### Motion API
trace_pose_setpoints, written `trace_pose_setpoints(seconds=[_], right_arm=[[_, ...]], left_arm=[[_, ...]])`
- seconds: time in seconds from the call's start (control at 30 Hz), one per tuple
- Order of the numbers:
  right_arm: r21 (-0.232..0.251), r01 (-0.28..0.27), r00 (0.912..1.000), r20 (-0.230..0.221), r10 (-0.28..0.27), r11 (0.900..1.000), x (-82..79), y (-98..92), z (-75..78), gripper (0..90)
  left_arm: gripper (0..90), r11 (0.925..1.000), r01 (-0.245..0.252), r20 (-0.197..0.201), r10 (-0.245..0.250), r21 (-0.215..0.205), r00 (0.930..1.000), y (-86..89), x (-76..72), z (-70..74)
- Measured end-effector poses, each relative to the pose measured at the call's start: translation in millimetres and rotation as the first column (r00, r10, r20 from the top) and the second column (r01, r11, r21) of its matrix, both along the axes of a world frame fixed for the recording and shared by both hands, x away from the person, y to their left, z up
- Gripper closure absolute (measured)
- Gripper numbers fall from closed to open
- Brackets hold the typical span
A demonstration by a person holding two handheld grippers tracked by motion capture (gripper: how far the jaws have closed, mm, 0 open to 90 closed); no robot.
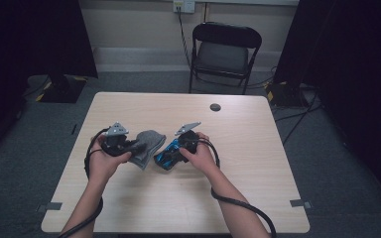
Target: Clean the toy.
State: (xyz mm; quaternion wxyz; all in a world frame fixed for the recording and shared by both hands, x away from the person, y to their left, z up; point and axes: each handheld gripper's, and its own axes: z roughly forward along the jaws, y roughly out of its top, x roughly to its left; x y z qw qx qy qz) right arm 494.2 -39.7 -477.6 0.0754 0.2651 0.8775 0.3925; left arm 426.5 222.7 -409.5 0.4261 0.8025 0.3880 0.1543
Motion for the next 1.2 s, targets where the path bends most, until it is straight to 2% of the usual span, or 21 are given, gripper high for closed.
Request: trace_pose_setpoints(seconds=[0.07, 0.2, 0.37, 0.43, 0.53, 0.63, 0.7, 0.77, 0.83, 0.93, 1.0, 1.13, 1.2], right_arm=[[0.0, -0.002, 1.0, 0.0, 0.002, 1.0, 0.1, 0.0, -0.1, 14.0], [-0.003, -0.01, 0.9999, 0.0, 0.01, 1.0, 1.2, -0.2, 0.1, 13.9], [-0.002, -0.015, 0.9999, -0.001, 0.015, 1.0, 1.8, -0.1, 0.1, 13.9], [0.001, -0.015, 0.9999, 0.001, 0.015, 1.0, 1.6, -0.6, -0.3, 13.9], [0.002, -0.015, 0.9999, 0.001, 0.015, 1.0, 1.5, -0.6, -0.3, 13.9], [0.002, -0.017, 0.9998, 0.001, 0.017, 1.0, 1.9, -0.6, -0.3, 13.8], [0.004, -0.018, 0.9998, 0.001, 0.018, 1.0, 1.9, -0.8, -0.5, 13.8], [0.004, -0.019, 0.9998, 0.0, 0.019, 1.0, 2.0, -0.8, -0.4, 13.9], [0.002, -0.02, 0.9998, 0.0, 0.02, 1.0, 2.2, -0.6, -0.3, 13.8], [0.0, -0.021, 0.9998, 0.0, 0.021, 1.0, 2.5, -0.5, -0.2, 13.8], [0.0, -0.021, 0.9998, 0.001, 0.021, 1.0, 2.4, -0.5, -0.2, 13.8], [0.001, -0.021, 0.9998, 0.001, 0.021, 1.0, 2.2, -0.4, -0.2, 13.8], [-0.001, -0.019, 0.9998, -0.001, 0.019, 1.0, 2.2, 0.3, 0.0, 13.8]], left_arm=[[70.2, 0.9997, -0.012, -0.006, 0.012, 0.022, 0.9999, 1.0, 13.2, -5.8], [70.2, 0.9994, -0.02, -0.014, 0.02, 0.03, 0.9997, -2.2, 33.7, -16.0], [70.2, 0.9993, -0.025, -0.015, 0.025, 0.026, 0.9996, -13.9, 57.4, -29.1], [70.2, 0.9986, -0.015, -0.014, 0.016, 0.051, 0.9998, -20.8, 67.4, -34.7], [70.2, 0.9974, 0.001, -0.023, 0.001, 0.073, 0.9997, -31.9, 78.3, -41.7], [70.2, 0.9968, 0.024, -0.036, -0.021, 0.076, 0.9991, -42.1, 85.6, -47.6], [70.2, 0.9956, 0.023, -0.029, -0.02, 0.091, 0.9994, -47.7, 89.7, -51.6], [69.5, 0.9935, 0.05, -0.025, -0.048, 0.102, 0.9985, -53.6, 92.5, -55.6], [64.7, 0.9921, 0.05, -0.02, -0.048, 0.115, 0.9986, -58.1, 93.9, -59.8], [49.8, 0.9951, -0.015, -0.053, 0.02, 0.098, 0.9984, -62.3, 93.4, -65.1], [46.2, 0.9936, -0.07, -0.068, 0.076, 0.089, 0.9948, -63.3, 92.1, -67.2], [40.4, 0.9929, -0.118, -0.067, 0.118, 0.015, 0.9907, -67.2, 93.6, -70.9], [40.8, 0.9913, -0.131, -0.075, 0.131, 0.009, 0.9885, -70.1, 94.6, -71.7]])
